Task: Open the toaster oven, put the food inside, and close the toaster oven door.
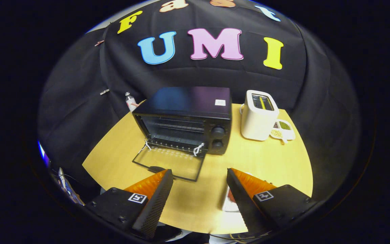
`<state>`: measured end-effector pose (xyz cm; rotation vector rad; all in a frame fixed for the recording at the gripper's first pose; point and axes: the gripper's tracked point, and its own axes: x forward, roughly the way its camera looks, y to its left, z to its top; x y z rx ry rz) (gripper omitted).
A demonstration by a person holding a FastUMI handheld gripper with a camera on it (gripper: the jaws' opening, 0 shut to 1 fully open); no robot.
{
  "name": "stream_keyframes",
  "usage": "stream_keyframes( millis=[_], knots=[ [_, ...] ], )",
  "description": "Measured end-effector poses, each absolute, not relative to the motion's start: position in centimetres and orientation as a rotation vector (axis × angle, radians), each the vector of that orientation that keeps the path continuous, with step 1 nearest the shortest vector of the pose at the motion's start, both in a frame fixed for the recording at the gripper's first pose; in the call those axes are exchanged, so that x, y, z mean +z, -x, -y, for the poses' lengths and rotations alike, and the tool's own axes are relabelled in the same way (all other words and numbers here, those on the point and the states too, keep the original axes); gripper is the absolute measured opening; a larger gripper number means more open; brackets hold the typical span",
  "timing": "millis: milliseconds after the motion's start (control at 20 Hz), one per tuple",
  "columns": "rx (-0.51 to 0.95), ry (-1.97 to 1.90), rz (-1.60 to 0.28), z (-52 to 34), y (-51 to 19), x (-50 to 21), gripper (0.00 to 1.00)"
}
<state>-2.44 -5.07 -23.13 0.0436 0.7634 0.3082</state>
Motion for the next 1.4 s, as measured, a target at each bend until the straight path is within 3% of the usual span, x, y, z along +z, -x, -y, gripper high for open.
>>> stream_keyframes(
  millis=[400,900,1200,1250,1400],
  knots=[
    [0.251,-0.127,-0.902,16.8,0.1,-27.1,0.98],
    [0.375,-0.378,-1.299,18.1,1.5,-37.0,0.97],
    [0.456,-0.468,-1.43,15.6,3.0,-39.5,0.69],
    [0.45,-0.478,-1.449,15.8,3.3,-39.6,0.51],
    [0.455,-0.54,-1.424,15.4,3.0,-38.6,0.25]
  ],
)
